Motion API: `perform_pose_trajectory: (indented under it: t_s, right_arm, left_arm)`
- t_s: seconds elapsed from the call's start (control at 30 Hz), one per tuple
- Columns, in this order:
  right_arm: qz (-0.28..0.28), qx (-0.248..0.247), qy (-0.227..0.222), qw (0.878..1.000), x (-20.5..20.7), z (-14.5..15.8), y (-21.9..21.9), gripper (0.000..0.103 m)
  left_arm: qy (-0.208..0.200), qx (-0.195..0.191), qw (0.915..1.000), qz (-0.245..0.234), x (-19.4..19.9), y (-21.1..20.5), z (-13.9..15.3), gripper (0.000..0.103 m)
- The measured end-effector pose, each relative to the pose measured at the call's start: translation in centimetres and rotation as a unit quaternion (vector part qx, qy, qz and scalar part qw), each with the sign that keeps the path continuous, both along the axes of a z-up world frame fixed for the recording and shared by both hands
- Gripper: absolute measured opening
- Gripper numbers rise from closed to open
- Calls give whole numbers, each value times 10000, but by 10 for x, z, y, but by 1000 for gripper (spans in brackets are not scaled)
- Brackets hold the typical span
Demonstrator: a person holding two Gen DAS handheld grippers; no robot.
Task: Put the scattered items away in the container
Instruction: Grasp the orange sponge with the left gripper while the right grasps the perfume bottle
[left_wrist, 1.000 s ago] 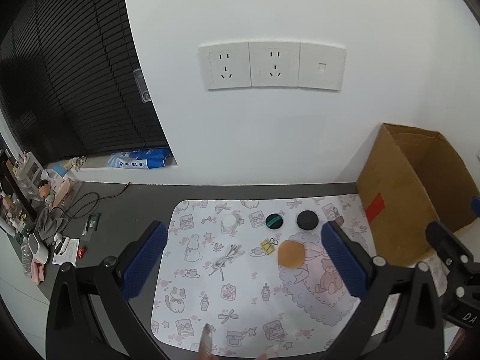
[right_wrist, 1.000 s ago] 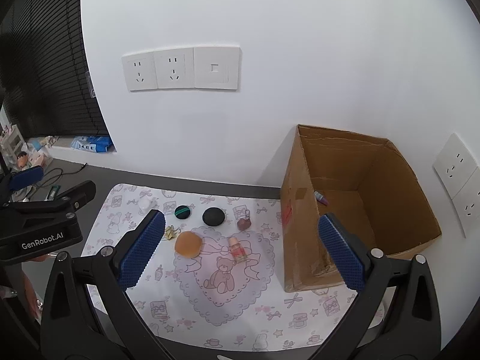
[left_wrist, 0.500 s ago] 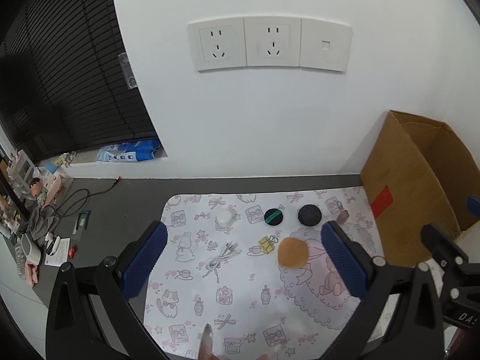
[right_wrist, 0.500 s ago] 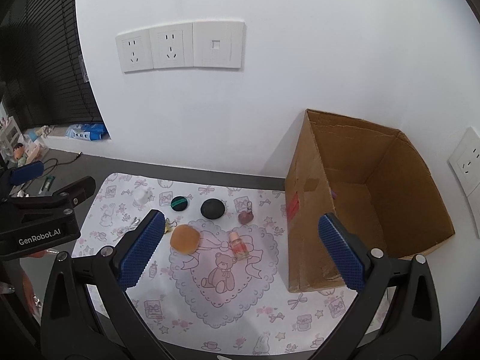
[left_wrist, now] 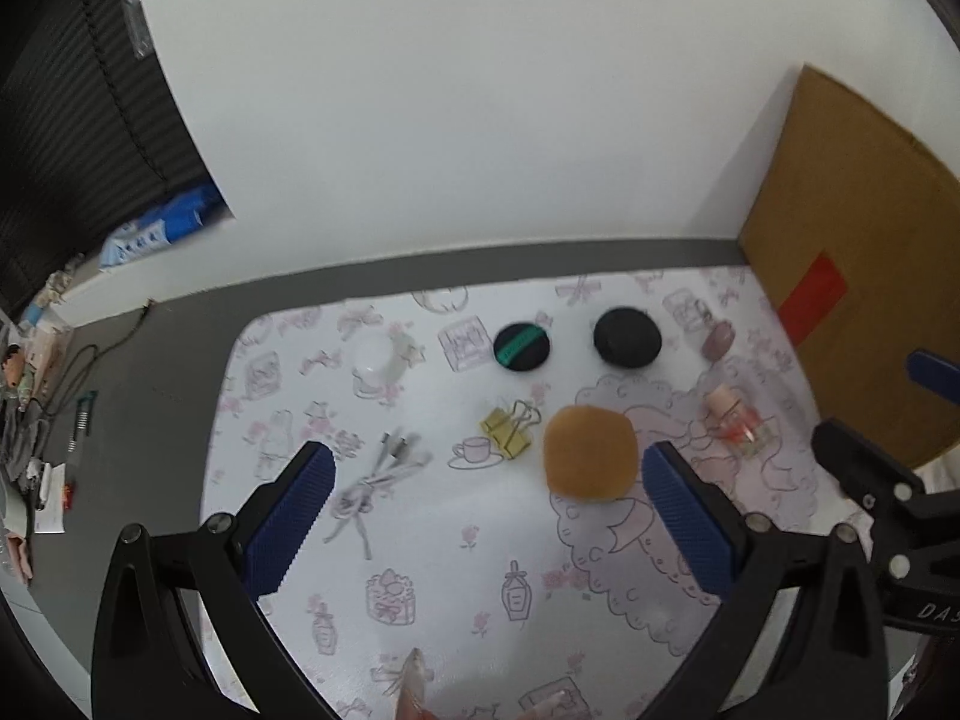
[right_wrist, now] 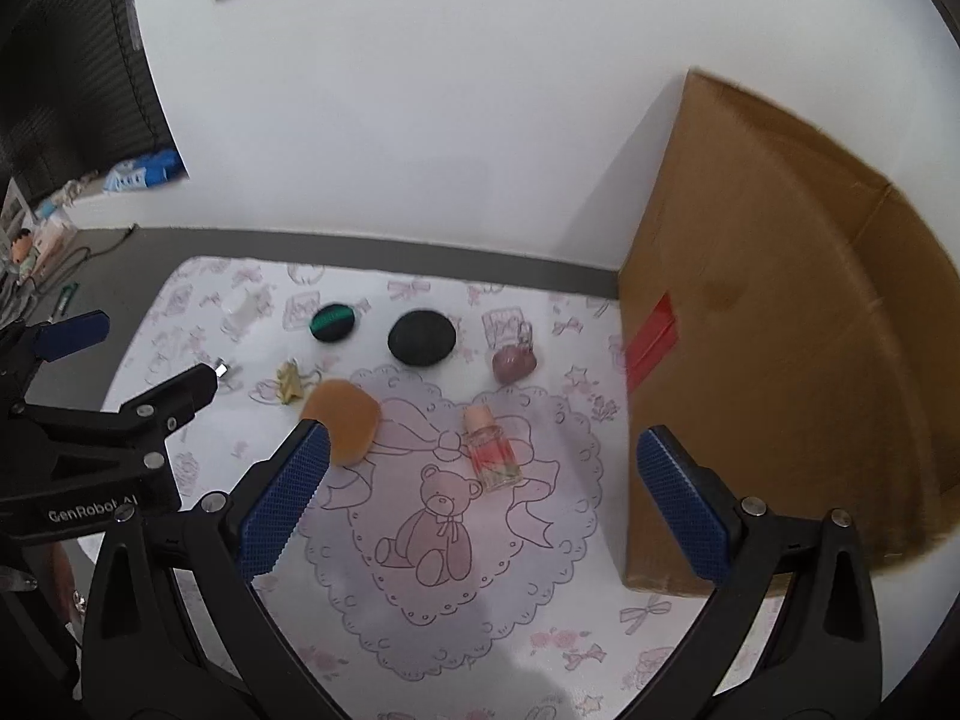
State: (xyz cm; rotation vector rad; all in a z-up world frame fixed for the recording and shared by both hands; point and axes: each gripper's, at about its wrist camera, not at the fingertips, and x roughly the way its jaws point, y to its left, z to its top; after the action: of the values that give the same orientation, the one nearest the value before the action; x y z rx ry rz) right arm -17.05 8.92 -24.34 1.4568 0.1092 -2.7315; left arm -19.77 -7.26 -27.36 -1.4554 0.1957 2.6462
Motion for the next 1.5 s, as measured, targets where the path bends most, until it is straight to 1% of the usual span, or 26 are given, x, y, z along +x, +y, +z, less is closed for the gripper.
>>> perform_pose_trajectory:
  t_s: [0.2, 0.27, 0.43, 0.6, 0.8, 0.87, 1.0, 1.1, 1.13, 1.17, 1.2, 1.23, 1.27, 1.3, 1.33, 1.37, 1.43, 1.5]
  right_arm:
    - [-45, -16, -303, 9995, -14, -55, 6, 103]
    - [-67, -10, -371, 9993, -17, -69, 9, 103]
    - [-115, -89, -456, 9989, -24, -97, 18, 103]
    - [-26, -243, -441, 9987, -29, -110, 22, 103]
    - [5, -621, -560, 9965, -35, -122, 28, 103]
    - [10, -725, -598, 9956, -37, -126, 30, 103]
    - [116, -654, -545, 9963, -38, -126, 28, 101]
    - [122, -458, -581, 9972, -39, -125, 27, 93]
    - [72, -231, -576, 9980, -38, -124, 25, 80]
    - [65, -94, -574, 9983, -38, -124, 24, 71]
    - [91, -113, -581, 9982, -38, -122, 23, 67]
    - [95, -98, -591, 9982, -38, -121, 23, 60]
    - [92, -102, -602, 9981, -38, -120, 23, 54]
    - [84, -96, -608, 9981, -39, -120, 23, 52]
    - [85, -93, -611, 9980, -39, -119, 23, 46]
    - [95, -85, -614, 9980, -40, -119, 21, 42]
    - [103, -80, -622, 9980, -40, -118, 21, 39]
    - [91, -80, -619, 9980, -40, -118, 21, 35]
  left_arm:
    - [-221, -40, 9995, -218, -11, 12, -54, 102]
    - [-298, -21, 9992, -255, -14, 15, -68, 102]
    - [-362, 49, 9990, -268, -20, 19, -91, 102]
    - [-387, 275, 9986, -218, -24, 16, -99, 102]
    - [-451, 630, 9969, -145, -26, 8, -102, 102]
    - [-418, 668, 9968, -148, -26, 8, -103, 102]
    - [-379, 617, 9973, -155, -26, 10, -105, 102]
    - [-446, 823, 9956, -101, -29, 8, -104, 102]
    - [-479, 840, 9953, -66, -29, 8, -104, 98]
    - [-490, 769, 9958, -76, -30, 11, -103, 96]
    - [-482, 721, 9961, -133, -29, 15, -103, 89]
    - [-464, 686, 9962, -258, -27, 19, -102, 77]
    - [-472, 697, 9958, -347, -26, 23, -100, 71]
    - [-488, 739, 9952, -426, -25, 25, -99, 57]
    - [-511, 797, 9942, -514, -23, 29, -99, 46]
    - [-511, 803, 9939, -565, -22, 31, -98, 44]
    - [-496, 784, 9939, -595, -22, 33, -100, 44]
    - [-526, 937, 9924, -593, -23, 30, -101, 38]
